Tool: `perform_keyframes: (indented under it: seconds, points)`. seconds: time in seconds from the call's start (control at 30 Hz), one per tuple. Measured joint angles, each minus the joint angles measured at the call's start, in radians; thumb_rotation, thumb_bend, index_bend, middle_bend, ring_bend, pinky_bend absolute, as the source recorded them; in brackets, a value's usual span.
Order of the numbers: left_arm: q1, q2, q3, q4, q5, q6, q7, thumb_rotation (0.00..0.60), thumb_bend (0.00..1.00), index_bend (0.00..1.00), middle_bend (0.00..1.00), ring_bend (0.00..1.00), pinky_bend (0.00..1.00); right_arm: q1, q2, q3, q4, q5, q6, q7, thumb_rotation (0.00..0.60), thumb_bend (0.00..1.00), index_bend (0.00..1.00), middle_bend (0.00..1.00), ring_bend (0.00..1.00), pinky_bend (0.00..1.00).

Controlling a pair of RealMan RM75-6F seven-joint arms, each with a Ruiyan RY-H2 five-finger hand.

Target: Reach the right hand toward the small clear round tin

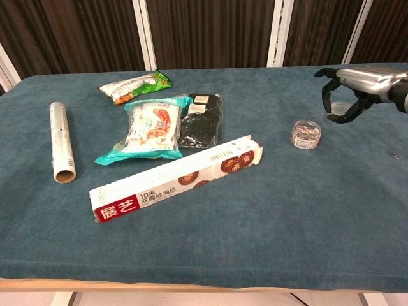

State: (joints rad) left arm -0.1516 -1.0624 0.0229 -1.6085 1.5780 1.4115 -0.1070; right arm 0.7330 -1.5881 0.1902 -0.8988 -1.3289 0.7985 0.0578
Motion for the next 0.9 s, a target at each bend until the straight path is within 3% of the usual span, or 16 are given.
perform_keyframes:
  seconds: [0.37,0.57,0.9]
  points:
    - [0.006,0.002,0.002,0.002,0.006,0.013,-0.009,0.600,0.43,0.00,0.03,0.01,0.10,0.039,-0.060,0.015,-0.013,0.094,-0.040,-0.169,0.600,0.35,0.57,0.00,0.00,0.00]
    - [0.009,-0.001,-0.001,0.006,0.004,0.017,-0.011,0.600,0.43,0.00,0.03,0.01,0.10,0.031,-0.055,0.008,-0.025,0.110,-0.040,-0.189,0.600,0.35,0.46,0.00,0.00,0.00]
    - [0.005,-0.006,-0.001,0.007,0.005,0.011,0.001,0.600,0.43,0.00,0.01,0.01,0.10,0.011,-0.017,0.010,-0.083,0.115,0.000,-0.200,0.600,0.35,0.42,0.00,0.00,0.00]
